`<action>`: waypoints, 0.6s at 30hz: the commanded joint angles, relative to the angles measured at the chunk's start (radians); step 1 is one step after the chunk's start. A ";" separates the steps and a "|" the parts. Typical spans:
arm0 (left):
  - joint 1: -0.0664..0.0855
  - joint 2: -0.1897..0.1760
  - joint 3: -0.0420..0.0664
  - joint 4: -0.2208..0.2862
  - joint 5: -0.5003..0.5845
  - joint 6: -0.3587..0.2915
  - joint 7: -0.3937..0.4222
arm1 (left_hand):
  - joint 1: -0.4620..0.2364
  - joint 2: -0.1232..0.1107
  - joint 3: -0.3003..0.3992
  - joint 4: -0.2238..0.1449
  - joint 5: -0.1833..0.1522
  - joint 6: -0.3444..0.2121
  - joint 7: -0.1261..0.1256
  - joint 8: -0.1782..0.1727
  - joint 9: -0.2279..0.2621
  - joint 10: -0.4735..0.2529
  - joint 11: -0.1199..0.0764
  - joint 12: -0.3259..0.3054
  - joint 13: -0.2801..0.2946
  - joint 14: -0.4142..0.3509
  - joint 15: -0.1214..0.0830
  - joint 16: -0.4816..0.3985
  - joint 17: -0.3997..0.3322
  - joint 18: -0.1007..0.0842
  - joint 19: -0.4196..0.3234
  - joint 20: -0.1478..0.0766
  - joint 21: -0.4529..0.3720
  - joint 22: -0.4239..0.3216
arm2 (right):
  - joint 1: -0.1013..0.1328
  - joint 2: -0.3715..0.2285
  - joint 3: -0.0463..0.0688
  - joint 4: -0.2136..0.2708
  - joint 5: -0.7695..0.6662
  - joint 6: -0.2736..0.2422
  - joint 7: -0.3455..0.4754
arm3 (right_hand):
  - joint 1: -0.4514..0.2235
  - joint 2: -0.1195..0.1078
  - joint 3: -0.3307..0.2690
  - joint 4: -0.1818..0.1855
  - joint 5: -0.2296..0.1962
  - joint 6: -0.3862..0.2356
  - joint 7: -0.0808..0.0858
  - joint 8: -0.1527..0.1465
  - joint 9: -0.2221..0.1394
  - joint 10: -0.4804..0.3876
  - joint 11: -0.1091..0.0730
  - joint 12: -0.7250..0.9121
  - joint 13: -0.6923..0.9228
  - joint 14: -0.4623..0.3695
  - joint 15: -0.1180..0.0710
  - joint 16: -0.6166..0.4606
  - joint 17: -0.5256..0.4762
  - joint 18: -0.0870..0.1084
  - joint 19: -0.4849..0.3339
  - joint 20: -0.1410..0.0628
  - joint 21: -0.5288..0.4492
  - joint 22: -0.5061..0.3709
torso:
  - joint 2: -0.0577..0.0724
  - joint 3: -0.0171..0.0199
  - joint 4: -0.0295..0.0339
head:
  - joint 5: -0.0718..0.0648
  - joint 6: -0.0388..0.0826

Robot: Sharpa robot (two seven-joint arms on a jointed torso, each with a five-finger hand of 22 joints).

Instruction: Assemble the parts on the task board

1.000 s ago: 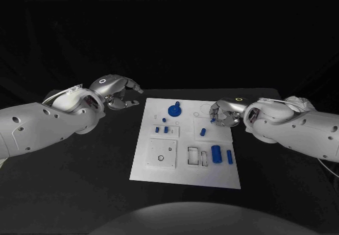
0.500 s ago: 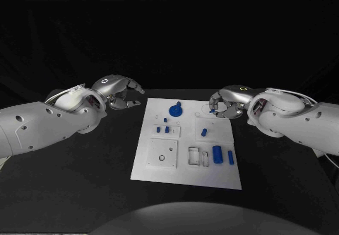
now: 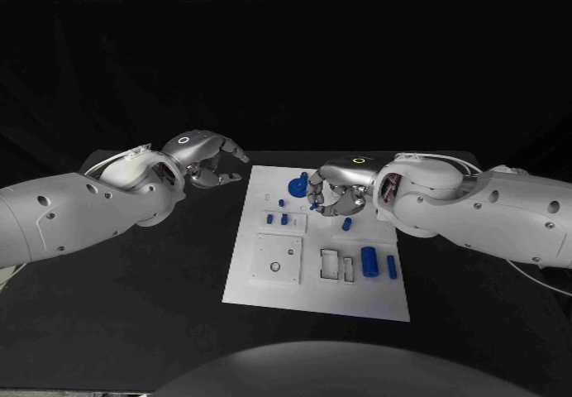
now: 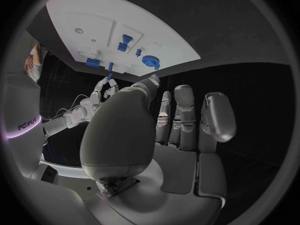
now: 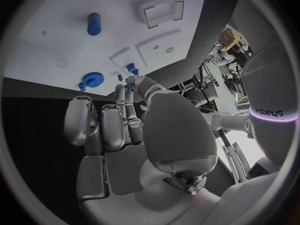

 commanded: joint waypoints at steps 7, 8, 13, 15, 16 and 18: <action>0.000 0.015 0.001 -0.001 0.004 0.038 -0.009 | 0.010 0.006 0.005 0.001 -0.004 -0.002 0.014 -0.002 -0.002 0.004 -0.002 0.007 -0.003 -0.010 -0.002 -0.008 -0.006 0.010 -0.006 0.001 -0.007 0.167 | -0.008 0.053 0.000 -0.019 -0.025 0.140 -0.045 | -0.009 -0.009 0.011 0.003 -0.016 -0.014 0.009 -0.021 -0.006 0.002 0.009 -0.016 -0.007 -0.010 0.009 -0.011 -0.010 0.003 -0.008 0.007 -0.013 0.157 | 0.000 0.0031 0.0148 | 0.018 0.000; 0.000 0.016 0.001 -0.001 0.004 0.039 -0.010 | 0.010 0.006 0.005 0.001 -0.004 -0.002 0.015 -0.002 -0.003 0.004 -0.003 0.007 -0.003 -0.011 -0.003 -0.008 -0.006 0.010 -0.006 0.001 -0.007 0.167 | -0.010 0.058 0.000 -0.020 -0.025 0.145 -0.047 | -0.010 -0.009 0.011 0.003 -0.016 -0.014 0.009 -0.022 -0.007 0.002 0.009 -0.016 -0.007 -0.010 0.009 -0.011 -0.010 0.003 -0.009 0.007 -0.013 0.156 | 0.001 0.0030 0.0154 | 0.020 0.000; 0.000 0.017 0.001 0.001 0.004 0.042 -0.010 | 0.015 0.007 0.004 0.001 -0.004 -0.002 0.022 -0.002 -0.004 0.002 -0.005 0.006 -0.004 -0.013 -0.004 -0.009 -0.008 0.011 -0.007 0.000 -0.009 0.167 | -0.025 0.079 0.000 -0.024 -0.025 0.148 -0.049 | -0.010 -0.009 0.013 0.003 -0.016 -0.016 0.010 -0.025 -0.008 0.002 0.010 -0.018 -0.008 -0.009 0.009 -0.010 -0.007 0.003 -0.008 0.008 -0.013 0.157 | 0.001 0.0034 0.0164 | 0.025 0.000; 0.000 0.017 0.001 0.001 0.004 0.042 -0.010 | 0.015 0.007 0.004 0.001 -0.004 -0.002 0.023 -0.002 -0.004 0.002 -0.005 0.006 -0.004 -0.013 -0.004 -0.009 -0.009 0.011 -0.007 0.000 -0.009 0.167 | -0.031 0.086 0.001 -0.025 -0.025 0.146 -0.048 | -0.010 -0.009 0.013 0.003 -0.016 -0.016 0.011 -0.026 -0.008 0.002 0.010 -0.018 -0.008 -0.009 0.009 -0.010 -0.007 0.003 -0.008 0.008 -0.013 0.157 | 0.001 0.0038 0.0159 | 0.027 0.000; 0.000 0.017 0.001 0.002 0.004 0.042 -0.009 | 0.016 0.007 0.004 0.001 -0.004 -0.003 0.022 -0.002 -0.004 0.001 -0.005 0.006 -0.005 -0.013 -0.004 -0.009 -0.009 0.011 -0.007 0.000 -0.010 0.167 | -0.034 0.091 0.001 -0.026 -0.025 0.145 -0.048 | -0.010 -0.009 0.013 0.003 -0.016 -0.016 0.011 -0.027 -0.009 0.002 0.010 -0.019 -0.008 -0.008 0.010 -0.009 -0.006 0.003 -0.007 0.008 -0.012 0.157 | 0.000 0.0039 0.0156 | 0.029 0.000; 0.000 0.018 0.001 0.004 0.004 0.043 -0.008 | 0.017 0.007 0.004 0.001 -0.004 -0.004 0.021 -0.003 -0.005 0.001 -0.004 0.006 -0.005 -0.014 -0.004 -0.009 -0.010 0.011 -0.007 0.000 -0.010 0.167 | -0.039 0.100 0.001 -0.030 -0.025 0.144 -0.049 | -0.010 -0.009 0.014 0.003 -0.016 -0.016 0.011 -0.027 -0.009 0.003 0.010 -0.019 -0.008 -0.008 0.010 -0.009 -0.006 0.003 -0.007 0.008 -0.012 0.157 | 0.000 0.0039 0.0147 | 0.033 0.000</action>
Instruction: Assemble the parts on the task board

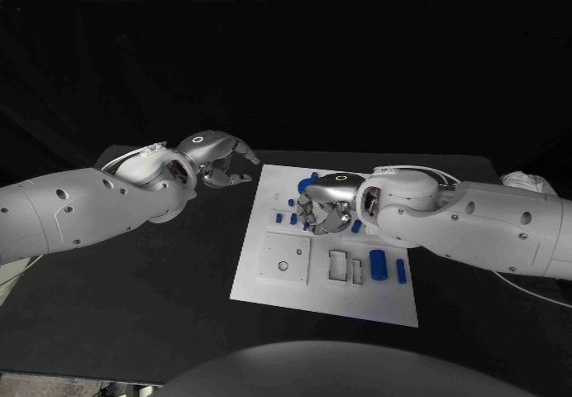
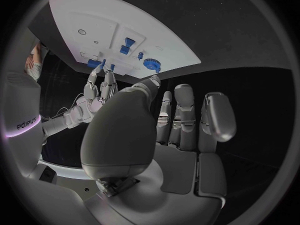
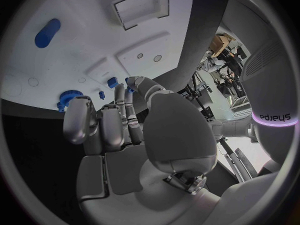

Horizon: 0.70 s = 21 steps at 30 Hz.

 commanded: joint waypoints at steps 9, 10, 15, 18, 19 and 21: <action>0.000 0.004 0.001 0.008 0.004 0.018 0.001 | 0.010 0.000 0.002 0.000 -0.004 -0.005 0.001 -0.003 -0.002 0.000 -0.002 0.006 -0.002 -0.011 0.000 -0.003 -0.003 0.011 -0.008 0.000 -0.007 0.167 | -0.035 0.035 0.001 -0.019 -0.019 0.027 -0.015 | -0.008 -0.006 0.007 0.001 -0.007 -0.005 0.005 -0.010 -0.003 0.001 0.007 -0.005 -0.002 0.000 0.004 -0.002 0.003 0.003 -0.003 0.005 -0.004 0.157 | -0.003 -0.0004 -0.0017 | 0.011 0.000; 0.000 0.004 0.001 0.009 0.004 0.018 0.001 | 0.010 0.000 0.002 0.000 -0.004 -0.005 0.001 -0.003 -0.002 0.000 -0.002 0.006 -0.002 -0.011 0.000 -0.003 -0.003 0.011 -0.008 0.000 -0.007 0.167 | -0.038 0.037 0.001 -0.021 -0.021 0.025 -0.016 | -0.008 -0.006 0.007 0.001 -0.007 -0.005 0.005 -0.010 -0.003 0.001 0.007 -0.005 -0.002 0.000 0.004 -0.002 0.003 0.003 -0.003 0.005 -0.004 0.157 | -0.002 -0.0002 -0.0014 | 0.011 0.000; 0.000 0.005 0.001 0.009 0.004 0.021 0.001 | 0.010 0.000 0.002 0.000 -0.004 -0.005 0.001 -0.003 -0.002 0.000 -0.002 0.006 -0.002 -0.011 0.000 -0.003 -0.003 0.011 -0.008 0.000 -0.007 0.167 | -0.050 0.043 0.002 -0.027 -0.031 0.017 -0.016 | -0.009 -0.007 0.007 0.001 -0.008 -0.005 0.005 -0.012 -0.004 0.001 0.007 -0.006 -0.003 0.002 0.005 0.000 0.006 0.003 -0.002 0.005 -0.002 0.158 | -0.004 -0.0008 0.0000 | 0.012 0.000; 0.000 0.005 0.001 0.009 0.004 0.022 0.000 | 0.010 0.000 0.001 0.001 -0.004 -0.005 -0.001 -0.004 -0.003 -0.001 -0.002 0.006 -0.002 -0.013 0.000 -0.005 -0.005 0.011 -0.008 0.000 -0.009 0.166 | -0.054 0.043 0.002 -0.028 -0.033 0.019 -0.016 | -0.009 -0.007 0.007 0.001 -0.008 -0.005 0.006 -0.012 -0.004 0.001 0.007 -0.006 -0.003 0.003 0.005 0.000 0.007 0.003 -0.001 0.005 -0.001 0.158 | -0.004 -0.0015 -0.0002 | 0.014 0.000; 0.000 0.005 0.001 0.009 0.004 0.023 0.000 | 0.010 0.000 0.001 0.001 -0.004 -0.005 -0.001 -0.004 -0.003 -0.001 -0.002 0.006 -0.002 -0.013 0.000 -0.005 -0.005 0.011 -0.009 0.000 -0.009 0.166 | -0.056 0.043 0.002 -0.027 -0.033 0.020 -0.017 | -0.009 -0.007 0.007 0.001 -0.008 -0.005 0.006 -0.012 -0.004 0.001 0.007 -0.006 -0.003 0.003 0.005 0.000 0.007 0.003 -0.001 0.005 -0.001 0.158 | -0.004 -0.0015 -0.0004 | 0.014 0.000; 0.000 0.005 0.001 0.009 0.004 0.023 -0.001 | 0.010 0.000 0.001 0.001 -0.004 -0.005 -0.001 -0.004 -0.003 -0.001 -0.002 0.006 -0.002 -0.013 0.000 -0.005 -0.005 0.011 -0.009 0.000 -0.009 0.166 | -0.058 0.042 0.002 -0.025 -0.033 0.022 -0.017 | -0.009 -0.007 0.008 0.001 -0.009 -0.005 0.006 -0.013 -0.005 0.001 0.007 -0.007 -0.003 0.003 0.005 0.001 0.007 0.002 -0.001 0.005 0.000 0.158 | -0.004 -0.0010 -0.0008 | 0.016 0.000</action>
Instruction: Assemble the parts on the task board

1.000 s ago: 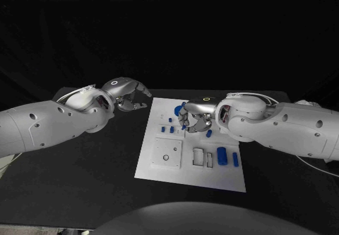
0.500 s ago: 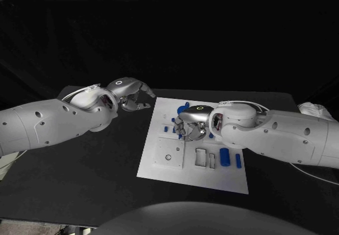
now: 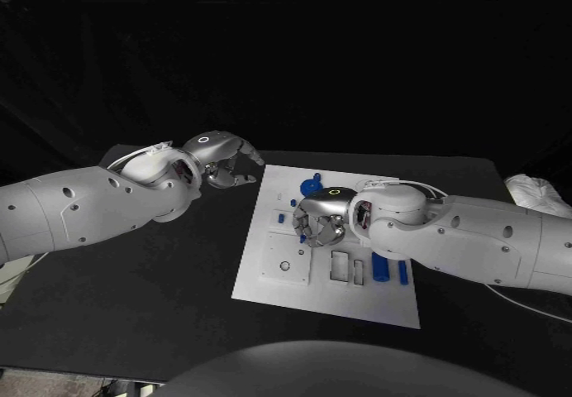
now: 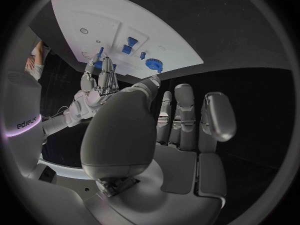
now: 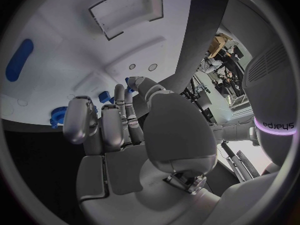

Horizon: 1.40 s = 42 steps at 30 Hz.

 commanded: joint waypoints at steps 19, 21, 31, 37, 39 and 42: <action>-0.002 0.014 0.000 -0.013 0.013 0.026 -0.001 | 0.010 0.002 0.001 0.001 -0.004 -0.005 -0.002 -0.003 -0.002 -0.001 0.000 0.006 -0.002 -0.010 0.001 -0.010 -0.009 0.012 -0.011 0.000 -0.011 0.165 | -0.018 -0.003 0.000 0.012 -0.012 0.023 -0.006 | -0.006 -0.003 0.009 0.001 -0.007 -0.003 0.005 -0.005 -0.003 0.001 0.008 -0.008 -0.001 0.005 0.005 0.003 0.004 0.002 0.002 0.006 0.003 0.159 | -0.001 0.0001 0.0003 | 0.009 0.000; -0.002 0.015 0.000 -0.014 0.013 0.027 -0.002 | 0.010 0.002 0.001 0.001 -0.004 -0.005 -0.002 -0.003 -0.002 -0.001 0.000 0.006 -0.002 -0.010 0.001 -0.010 -0.009 0.012 -0.011 0.000 -0.011 0.165 | -0.020 -0.003 0.000 0.012 -0.011 0.025 -0.007 | -0.006 -0.003 0.009 0.001 -0.007 -0.003 0.005 -0.005 -0.003 0.001 0.008 -0.008 -0.001 0.005 0.005 0.003 0.004 0.002 0.002 0.006 0.003 0.159 | 0.000 0.0000 0.0003 | 0.009 0.000; -0.002 0.019 0.000 -0.016 0.014 0.035 -0.005 | 0.011 0.003 0.001 0.000 -0.003 -0.006 -0.002 -0.003 -0.002 -0.001 0.001 0.007 -0.002 -0.012 0.002 -0.013 -0.014 0.013 -0.012 0.001 -0.015 0.164 | -0.025 -0.003 0.000 0.015 -0.009 0.035 -0.008 | -0.004 -0.002 0.011 -0.001 -0.008 -0.001 0.005 -0.008 -0.004 0.002 0.007 -0.009 -0.002 0.006 0.005 0.002 0.003 0.002 0.002 0.006 0.002 0.159 | -0.001 0.0005 0.0000 | 0.014 0.000; -0.003 0.019 0.000 -0.018 0.016 0.038 -0.007 | 0.012 0.003 0.001 0.000 -0.003 -0.007 -0.002 -0.004 -0.003 -0.001 0.001 0.007 -0.002 -0.013 0.002 -0.014 -0.015 0.013 -0.013 0.001 -0.015 0.164 | -0.027 -0.006 0.000 0.016 -0.007 0.039 -0.009 | -0.004 -0.002 0.011 -0.001 -0.008 -0.001 0.005 -0.008 -0.004 0.002 0.007 -0.009 -0.002 0.006 0.005 0.002 0.003 0.002 0.002 0.006 0.002 0.159 | -0.001 0.0005 -0.0004 | 0.014 0.000; -0.004 0.020 0.000 -0.019 0.017 0.040 -0.008 | 0.012 0.003 0.001 0.000 -0.003 -0.007 -0.002 -0.004 -0.003 -0.001 0.001 0.007 -0.002 -0.013 0.002 -0.014 -0.015 0.013 -0.013 0.001 -0.015 0.164 | -0.027 -0.006 0.000 0.017 -0.006 0.041 -0.009 | -0.003 -0.001 0.012 -0.001 -0.009 0.000 0.005 -0.009 -0.004 0.002 0.007 -0.010 -0.002 0.005 0.005 0.002 0.001 0.002 0.001 0.006 0.001 0.159 | -0.001 0.0007 -0.0006 | 0.013 0.000; -0.005 0.020 0.000 -0.021 0.017 0.042 -0.009 | 0.013 0.004 0.001 0.000 -0.003 -0.007 -0.002 -0.004 -0.003 -0.001 0.002 0.007 -0.002 -0.015 0.003 -0.016 -0.018 0.013 -0.013 0.001 -0.017 0.163 | -0.028 -0.006 0.000 0.020 -0.004 0.045 -0.009 | -0.003 -0.001 0.012 -0.001 -0.009 0.000 0.005 -0.009 -0.004 0.002 0.007 -0.010 -0.002 0.005 0.005 0.002 0.001 0.002 0.001 0.006 0.001 0.159 | -0.001 0.0009 -0.0001 | 0.012 0.000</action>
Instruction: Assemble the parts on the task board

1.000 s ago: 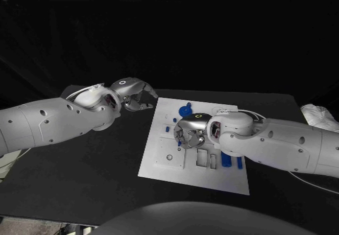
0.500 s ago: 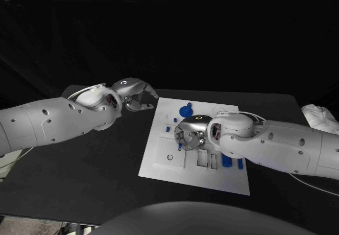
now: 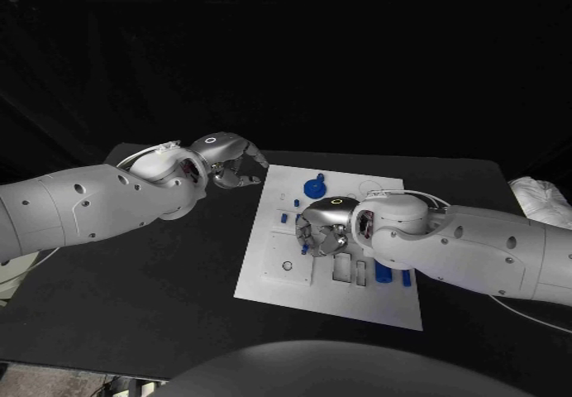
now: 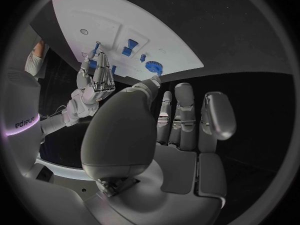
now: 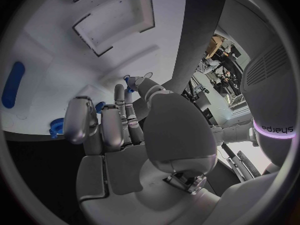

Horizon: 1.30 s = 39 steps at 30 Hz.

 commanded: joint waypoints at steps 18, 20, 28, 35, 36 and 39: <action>-0.003 0.005 0.000 -0.003 0.008 0.028 -0.020 | 0.016 0.004 0.003 -0.001 -0.001 -0.009 -0.001 -0.003 -0.003 -0.001 0.005 0.008 -0.002 -0.014 0.005 -0.011 -0.010 0.014 -0.008 0.003 -0.012 0.163 | -0.007 0.006 0.000 -0.006 -0.026 0.038 -0.013 | 0.002 -0.002 0.013 -0.008 -0.002 0.001 0.006 -0.013 -0.005 -0.005 0.010 -0.012 -0.003 -0.003 0.003 -0.003 -0.010 0.004 -0.004 0.007 -0.007 0.156 | -0.001 0.0005 0.0003 | -0.002 0.000; -0.003 0.006 0.000 -0.002 0.009 0.030 -0.021 | 0.016 0.005 0.003 -0.001 -0.001 -0.009 -0.001 -0.003 -0.003 -0.001 0.005 0.008 -0.002 -0.014 0.005 -0.011 -0.010 0.014 -0.008 0.003 -0.012 0.163 | -0.007 0.006 0.000 -0.007 -0.028 0.039 -0.015 | 0.002 -0.002 0.013 -0.008 -0.002 0.001 0.006 -0.013 -0.005 -0.005 0.010 -0.013 -0.003 -0.003 0.003 -0.003 -0.010 0.004 -0.004 0.007 -0.008 0.156 | -0.001 0.0008 0.0007 | -0.002 0.000; -0.003 0.006 0.000 -0.002 0.011 0.033 -0.024 | 0.018 0.007 0.003 0.000 -0.001 -0.010 -0.001 -0.004 -0.004 -0.001 0.006 0.008 -0.002 -0.017 0.006 -0.014 -0.014 0.014 -0.009 0.003 -0.014 0.162 | -0.008 0.007 0.000 -0.007 -0.031 0.030 -0.018 | 0.004 -0.002 0.016 -0.011 -0.003 -0.001 0.006 -0.019 -0.007 -0.010 0.013 -0.016 -0.004 -0.005 0.005 -0.004 -0.012 0.005 -0.006 0.008 -0.011 0.155 | -0.001 0.0006 0.0000 | -0.001 0.000; -0.004 0.008 0.000 -0.002 0.014 0.036 -0.027 | 0.018 0.010 0.004 0.000 0.000 -0.011 0.001 -0.004 -0.004 -0.001 0.007 0.009 -0.002 -0.017 0.007 -0.014 -0.015 0.014 -0.010 0.004 -0.014 0.162 | -0.009 0.006 0.000 -0.006 -0.031 0.013 -0.017 | 0.004 -0.001 0.017 -0.012 -0.003 -0.001 0.006 -0.020 -0.007 -0.010 0.013 -0.016 -0.004 -0.006 0.005 -0.004 -0.014 0.006 -0.008 0.009 -0.013 0.154 | -0.001 0.0011 0.0003 | 0.001 0.000; -0.004 0.008 0.000 -0.002 0.014 0.037 -0.027 | 0.018 0.010 0.004 0.000 0.000 -0.011 0.001 -0.004 -0.004 -0.001 0.007 0.009 -0.002 -0.017 0.007 -0.014 -0.015 0.014 -0.010 0.004 -0.014 0.162 | -0.009 0.006 0.000 -0.006 -0.031 0.013 -0.016 | 0.005 0.000 0.017 -0.013 -0.003 -0.001 0.006 -0.020 -0.007 -0.010 0.013 -0.015 -0.003 -0.006 0.005 -0.004 -0.014 0.006 -0.008 0.009 -0.013 0.154 | -0.001 0.0010 0.0002 | 0.001 0.000; -0.004 0.009 0.000 -0.003 0.015 0.038 -0.029 | 0.018 0.010 0.004 0.000 0.000 -0.011 0.001 -0.004 -0.004 -0.001 0.007 0.009 -0.002 -0.017 0.007 -0.014 -0.015 0.014 -0.010 0.004 -0.014 0.162 | -0.010 0.007 0.000 -0.006 -0.032 0.009 -0.016 | 0.006 0.000 0.017 -0.014 -0.004 -0.001 0.006 -0.021 -0.007 -0.010 0.013 -0.015 -0.003 -0.006 0.005 -0.005 -0.015 0.006 -0.008 0.009 -0.014 0.154 | -0.001 0.0009 0.0008 | 0.001 0.000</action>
